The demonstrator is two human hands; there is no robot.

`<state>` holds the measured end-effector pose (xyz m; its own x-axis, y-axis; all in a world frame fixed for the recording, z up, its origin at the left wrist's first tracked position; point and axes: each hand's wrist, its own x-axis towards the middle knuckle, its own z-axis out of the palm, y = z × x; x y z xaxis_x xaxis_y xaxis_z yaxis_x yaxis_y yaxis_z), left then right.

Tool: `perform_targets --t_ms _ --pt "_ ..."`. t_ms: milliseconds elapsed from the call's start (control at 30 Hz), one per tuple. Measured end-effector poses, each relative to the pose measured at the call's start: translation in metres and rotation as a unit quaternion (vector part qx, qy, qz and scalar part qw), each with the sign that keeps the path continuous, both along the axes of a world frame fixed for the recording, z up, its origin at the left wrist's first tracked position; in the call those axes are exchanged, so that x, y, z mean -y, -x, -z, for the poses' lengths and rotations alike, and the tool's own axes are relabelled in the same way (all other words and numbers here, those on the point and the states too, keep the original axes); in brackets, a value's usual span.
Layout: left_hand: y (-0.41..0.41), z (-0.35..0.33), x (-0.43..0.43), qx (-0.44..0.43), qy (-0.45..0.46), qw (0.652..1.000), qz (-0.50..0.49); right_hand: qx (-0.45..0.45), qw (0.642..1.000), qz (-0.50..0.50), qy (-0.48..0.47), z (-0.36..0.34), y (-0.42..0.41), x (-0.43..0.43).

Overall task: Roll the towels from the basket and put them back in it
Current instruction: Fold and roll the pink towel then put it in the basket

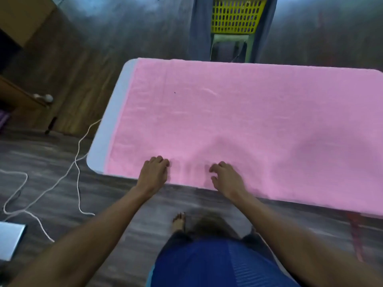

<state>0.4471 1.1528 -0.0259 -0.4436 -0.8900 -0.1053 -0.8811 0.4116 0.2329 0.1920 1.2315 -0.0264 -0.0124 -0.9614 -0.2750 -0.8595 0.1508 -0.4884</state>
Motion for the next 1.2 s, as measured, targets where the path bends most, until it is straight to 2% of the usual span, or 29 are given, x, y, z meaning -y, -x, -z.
perform_targets --t_ms 167,333,467,867,1033,1200 --pt "-0.062 0.010 0.037 0.006 -0.047 0.996 0.072 -0.063 0.997 0.027 -0.041 0.020 -0.050 0.005" --pt "-0.080 0.025 0.041 -0.036 -0.067 0.990 0.115 -0.058 0.995 0.072 -0.026 0.029 -0.061 -0.003" --pt "-0.082 0.030 0.038 -0.039 -0.066 0.992 0.102 -0.049 0.994 0.098 -0.027 0.029 -0.068 -0.011" --pt "-0.099 0.022 0.009 -0.015 -0.082 0.988 0.128 -0.013 0.996 0.077 -0.048 0.024 -0.080 -0.039" --pt "-0.105 0.025 0.005 -0.031 -0.068 0.989 0.130 0.006 0.997 0.071 -0.039 0.022 -0.075 -0.042" --pt "-0.115 0.020 0.019 -0.031 -0.031 0.997 0.059 -0.093 0.989 0.112 0.035 0.018 -0.035 -0.045"
